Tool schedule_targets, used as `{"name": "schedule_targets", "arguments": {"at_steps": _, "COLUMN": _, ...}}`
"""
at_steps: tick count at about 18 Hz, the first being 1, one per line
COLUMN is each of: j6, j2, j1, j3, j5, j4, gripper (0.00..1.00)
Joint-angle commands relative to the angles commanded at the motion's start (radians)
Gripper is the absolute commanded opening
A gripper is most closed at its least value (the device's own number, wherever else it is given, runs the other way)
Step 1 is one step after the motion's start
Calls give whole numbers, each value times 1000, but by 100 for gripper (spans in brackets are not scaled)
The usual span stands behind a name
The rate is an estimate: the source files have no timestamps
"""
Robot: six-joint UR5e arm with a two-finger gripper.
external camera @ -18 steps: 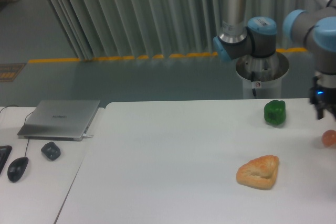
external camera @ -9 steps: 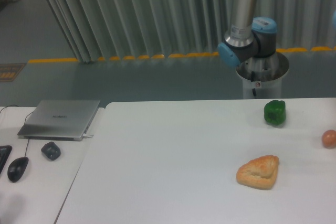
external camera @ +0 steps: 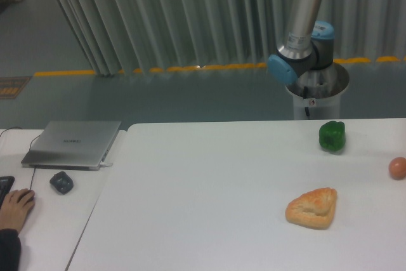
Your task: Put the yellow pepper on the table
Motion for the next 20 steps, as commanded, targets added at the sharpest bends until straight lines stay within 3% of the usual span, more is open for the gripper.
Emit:
{"name": "schedule_targets", "arguments": {"at_steps": 2, "j6": -152, "j2": -12, "j1": -2, "j3": 2, "j5": 2, "j4": 32, "gripper": 100}}
{"name": "schedule_targets", "arguments": {"at_steps": 4, "j6": -199, "j2": -34, "j1": 0, "j3": 0, "j5": 2, "j4": 38, "gripper": 100}}
{"name": "schedule_targets", "arguments": {"at_steps": 14, "j6": -209, "j2": -107, "j1": 15, "j3": -26, "j5": -3, "j4": 66, "gripper": 100}}
{"name": "schedule_targets", "arguments": {"at_steps": 20, "j6": -200, "j2": -146, "j1": 23, "j3": -28, "j5": -3, "j4": 111, "gripper": 100}}
